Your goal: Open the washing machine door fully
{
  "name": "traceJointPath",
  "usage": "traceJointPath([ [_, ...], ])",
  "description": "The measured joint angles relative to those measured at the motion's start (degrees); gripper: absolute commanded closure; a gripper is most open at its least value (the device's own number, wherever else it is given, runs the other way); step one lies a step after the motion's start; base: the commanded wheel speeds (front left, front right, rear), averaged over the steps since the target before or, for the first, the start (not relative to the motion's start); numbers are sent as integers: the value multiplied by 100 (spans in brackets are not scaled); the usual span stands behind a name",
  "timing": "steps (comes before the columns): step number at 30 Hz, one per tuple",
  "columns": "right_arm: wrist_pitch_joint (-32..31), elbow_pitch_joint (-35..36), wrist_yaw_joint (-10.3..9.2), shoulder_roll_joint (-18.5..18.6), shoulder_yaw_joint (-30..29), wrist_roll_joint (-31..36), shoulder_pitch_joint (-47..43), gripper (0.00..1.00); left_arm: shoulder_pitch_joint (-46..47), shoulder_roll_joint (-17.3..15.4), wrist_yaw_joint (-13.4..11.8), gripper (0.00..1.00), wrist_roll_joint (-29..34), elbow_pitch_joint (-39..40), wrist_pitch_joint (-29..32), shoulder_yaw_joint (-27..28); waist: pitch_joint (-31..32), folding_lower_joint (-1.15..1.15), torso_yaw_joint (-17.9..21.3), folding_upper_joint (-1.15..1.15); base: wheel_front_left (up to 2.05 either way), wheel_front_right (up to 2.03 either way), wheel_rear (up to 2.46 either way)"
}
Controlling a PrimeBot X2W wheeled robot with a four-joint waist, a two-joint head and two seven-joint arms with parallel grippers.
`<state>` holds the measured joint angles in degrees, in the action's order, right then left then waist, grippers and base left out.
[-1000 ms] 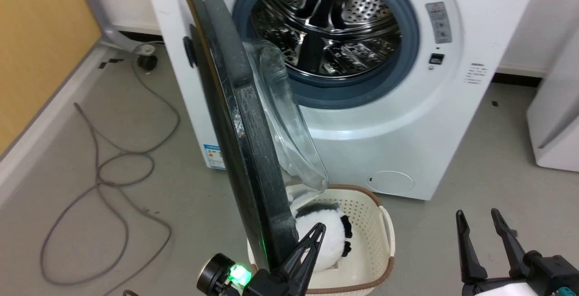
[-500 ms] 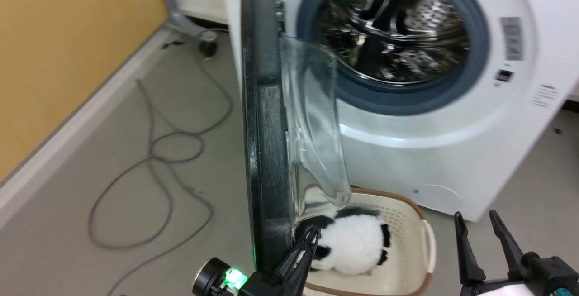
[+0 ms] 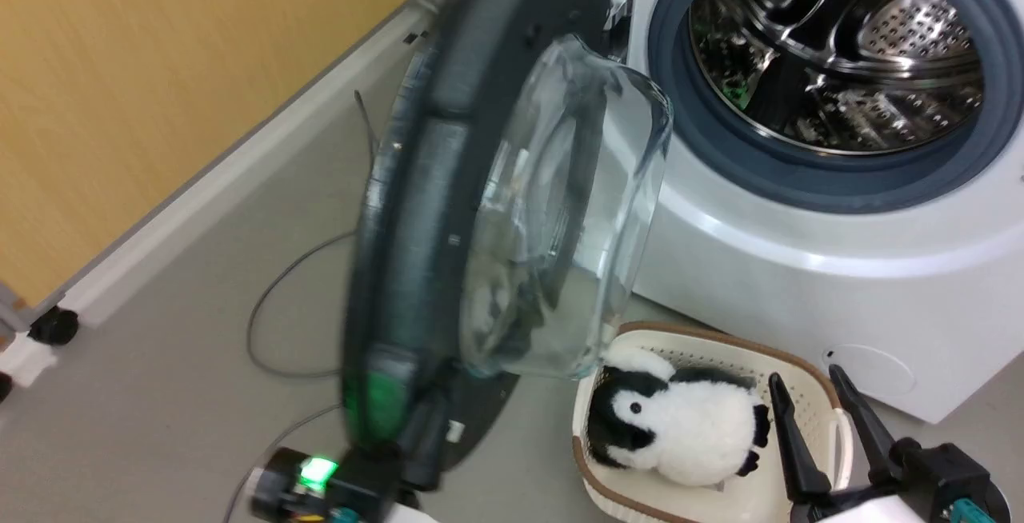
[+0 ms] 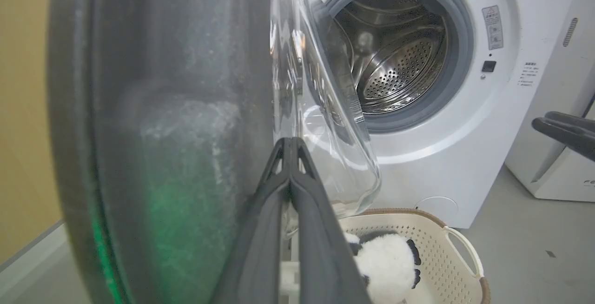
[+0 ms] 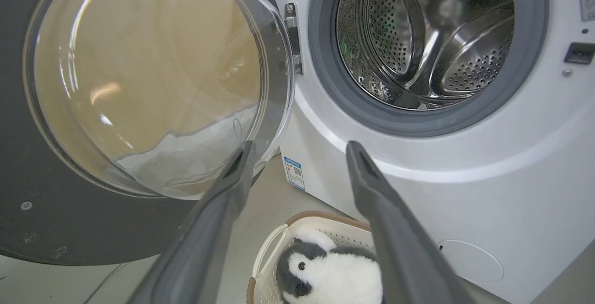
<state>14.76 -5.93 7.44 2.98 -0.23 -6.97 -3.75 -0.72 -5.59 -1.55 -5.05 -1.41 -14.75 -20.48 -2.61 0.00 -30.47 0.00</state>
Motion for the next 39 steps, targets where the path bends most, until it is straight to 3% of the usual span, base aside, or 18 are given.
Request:
traceJointPath([
  [11, 0, -55, 0, 0, -54, 249, 202, 0, 570, -75, -224, 100, -343, -463, 0, 1434, -393, 0, -73, 0, 0, 0, 0],
  [22, 0, 99, 0, 0, -229, 519, 249, 0, 1432, 30, -238, 100, -531, -1120, 0, 2601, -848, 0, -51, 0, 0, 0, 0],
  [28, 0, 143, 0, -2, -270, 658, 466, 0, 2037, -63, -136, 100, -514, -1614, 0, 3395, -1245, 0, 124, 0, 0, 0, 0],
  [39, 0, 238, 0, 64, -390, 705, 701, 0, 2849, -430, 30, 100, -404, -2353, 0, 4155, -1698, 0, 433, 0, 0, 0, 0],
])
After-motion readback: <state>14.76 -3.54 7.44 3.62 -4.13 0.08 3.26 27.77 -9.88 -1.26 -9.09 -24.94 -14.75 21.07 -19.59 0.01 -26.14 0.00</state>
